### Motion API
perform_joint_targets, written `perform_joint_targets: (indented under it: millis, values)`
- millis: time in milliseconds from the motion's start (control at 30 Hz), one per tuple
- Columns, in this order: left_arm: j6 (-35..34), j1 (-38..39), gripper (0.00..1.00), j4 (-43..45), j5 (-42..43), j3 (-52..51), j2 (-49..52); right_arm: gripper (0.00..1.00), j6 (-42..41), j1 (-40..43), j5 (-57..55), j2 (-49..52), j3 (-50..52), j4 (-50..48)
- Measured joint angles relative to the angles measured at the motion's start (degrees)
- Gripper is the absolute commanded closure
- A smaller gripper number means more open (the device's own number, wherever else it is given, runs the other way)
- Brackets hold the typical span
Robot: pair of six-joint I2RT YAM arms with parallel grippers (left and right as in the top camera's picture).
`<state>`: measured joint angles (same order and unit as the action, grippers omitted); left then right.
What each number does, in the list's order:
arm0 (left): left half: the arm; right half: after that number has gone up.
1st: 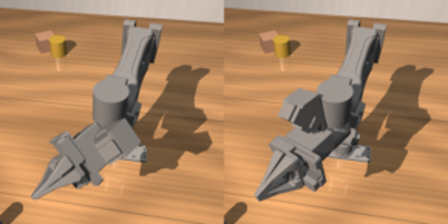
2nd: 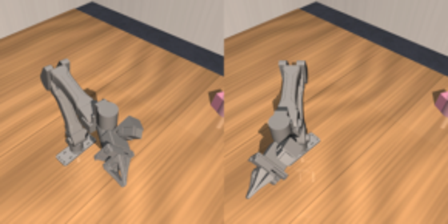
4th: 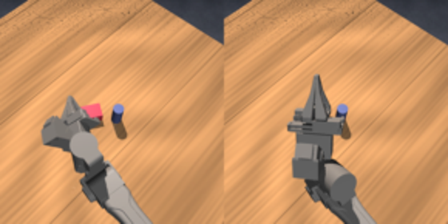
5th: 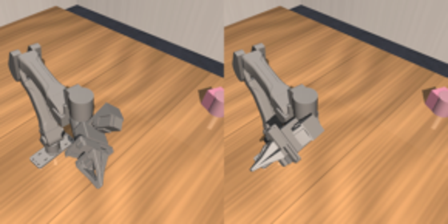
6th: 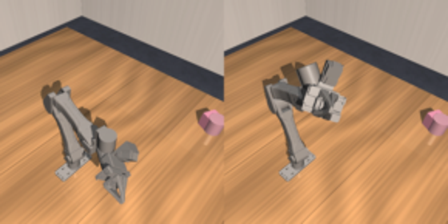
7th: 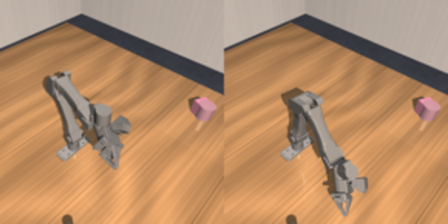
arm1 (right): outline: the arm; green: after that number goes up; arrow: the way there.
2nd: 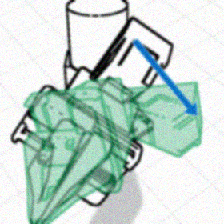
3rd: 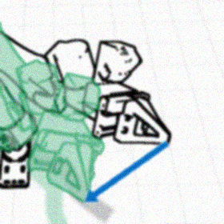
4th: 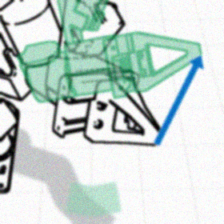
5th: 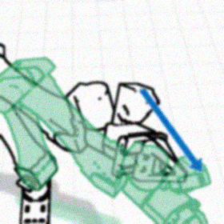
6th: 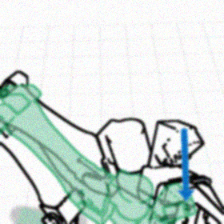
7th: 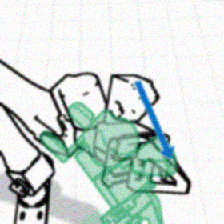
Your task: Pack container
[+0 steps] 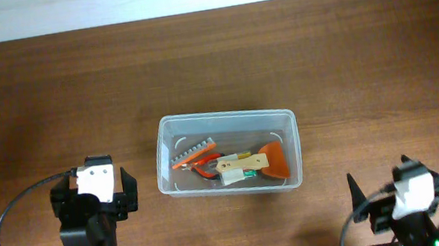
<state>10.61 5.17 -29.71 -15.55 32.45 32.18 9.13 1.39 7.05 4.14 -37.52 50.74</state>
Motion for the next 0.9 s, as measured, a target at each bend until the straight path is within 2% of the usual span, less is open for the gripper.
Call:
perform_joint_targets:
  millis: [233, 400, 533, 633, 900]
  values:
    - [0.0, 0.0, 0.01, -0.02, 0.0, 0.0, 0.0, 0.02, 0.07, -0.13, -1.64, -3.67, 5.53, -14.34]
    - [0.0, 0.0, 0.01, 0.0, -0.17, 0.0, 0.0, 0.01, 0.07, -0.37, -3.1, -3.63, 17.0, -33.14]
    - [0.0, 0.0, 0.01, -0.04, -0.15, 0.0, 0.0, 0.01, 0.04, -0.37, -4.24, -3.54, 25.62, -42.97]
    - [0.0, 0.0, 0.01, -0.04, -0.17, 0.0, 0.0, 0.01, 0.07, -0.37, -5.31, -3.56, 29.27, -45.16]
    - [0.0, 0.0, 0.01, -0.02, -0.17, 0.0, 0.0, 0.01, -0.13, -0.37, -6.93, -3.37, 34.93, -42.27]
